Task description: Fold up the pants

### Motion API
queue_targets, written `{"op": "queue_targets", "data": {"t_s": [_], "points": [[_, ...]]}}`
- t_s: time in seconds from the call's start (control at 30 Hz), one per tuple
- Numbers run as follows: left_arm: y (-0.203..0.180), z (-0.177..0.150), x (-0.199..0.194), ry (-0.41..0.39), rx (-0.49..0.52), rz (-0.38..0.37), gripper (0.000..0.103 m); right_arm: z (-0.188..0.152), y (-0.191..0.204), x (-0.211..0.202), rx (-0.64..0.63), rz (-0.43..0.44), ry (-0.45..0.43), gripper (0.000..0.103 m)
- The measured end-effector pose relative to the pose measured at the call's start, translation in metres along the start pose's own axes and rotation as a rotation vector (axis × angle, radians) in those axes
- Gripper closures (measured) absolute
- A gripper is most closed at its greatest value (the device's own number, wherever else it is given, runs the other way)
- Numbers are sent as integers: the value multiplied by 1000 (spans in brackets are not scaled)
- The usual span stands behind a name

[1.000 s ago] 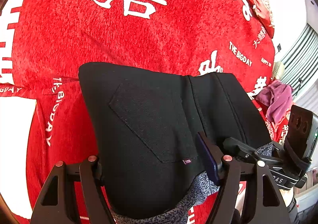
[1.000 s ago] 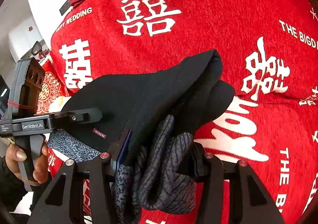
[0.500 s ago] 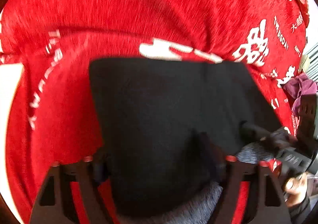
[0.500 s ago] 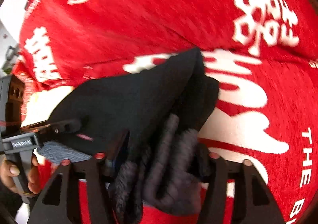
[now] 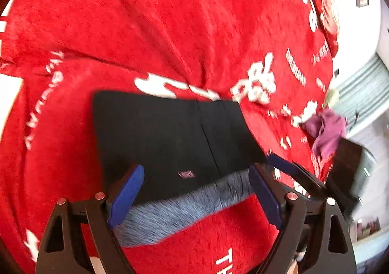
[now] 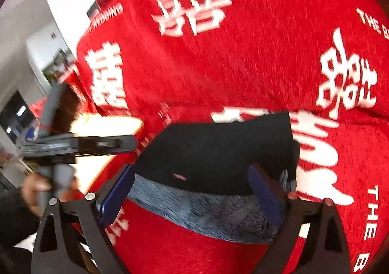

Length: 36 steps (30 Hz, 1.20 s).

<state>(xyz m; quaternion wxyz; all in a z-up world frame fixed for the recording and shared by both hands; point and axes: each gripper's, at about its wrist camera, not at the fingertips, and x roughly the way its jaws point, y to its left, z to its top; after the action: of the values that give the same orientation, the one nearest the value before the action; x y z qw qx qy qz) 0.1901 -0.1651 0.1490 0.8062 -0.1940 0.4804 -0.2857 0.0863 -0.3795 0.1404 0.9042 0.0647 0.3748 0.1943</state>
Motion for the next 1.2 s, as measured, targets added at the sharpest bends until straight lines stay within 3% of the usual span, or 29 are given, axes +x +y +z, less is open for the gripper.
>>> {"op": "queue_targets", "data": {"t_s": [0.07, 0.17, 0.27, 0.37, 0.53, 0.63, 0.7, 0.77, 0.87, 0.93, 1.1, 1.2], "points": [[2, -13, 15, 29, 0, 23, 14, -9, -20, 17, 56, -52, 51, 8], [9, -27, 31, 40, 28, 47, 14, -27, -49, 24, 167, -28, 82, 8], [2, -26, 36, 37, 93, 84, 11, -30, -44, 23, 134, -40, 66, 8], [-1, -26, 41, 60, 123, 65, 3, -35, -41, 29, 101, -72, 65, 7], [-15, -28, 42, 77, 192, 154, 3, -43, -56, 25, 206, -62, 22, 7], [-14, -10, 22, 43, 117, 101, 3, -21, -61, 9, 302, -7, 35, 5], [-5, 13, 10, -12, 13, 56, 1, -3, -58, -8, 284, 16, -36, 0], [5, 34, 11, -30, -67, 62, 1, 24, -52, -13, 216, 8, -75, 0], [23, 61, 34, 21, -142, 147, 1, 56, -48, 16, 136, -13, 13, 0], [30, 68, 45, 37, -178, 156, 1, 72, -51, 49, 106, -41, 84, 0], [46, 72, 76, 87, -205, 175, 1, 82, -80, 102, 212, 48, 126, 0], [47, 69, 91, 117, -166, 188, 1, 72, -103, 128, 324, 75, 183, 0]]}}
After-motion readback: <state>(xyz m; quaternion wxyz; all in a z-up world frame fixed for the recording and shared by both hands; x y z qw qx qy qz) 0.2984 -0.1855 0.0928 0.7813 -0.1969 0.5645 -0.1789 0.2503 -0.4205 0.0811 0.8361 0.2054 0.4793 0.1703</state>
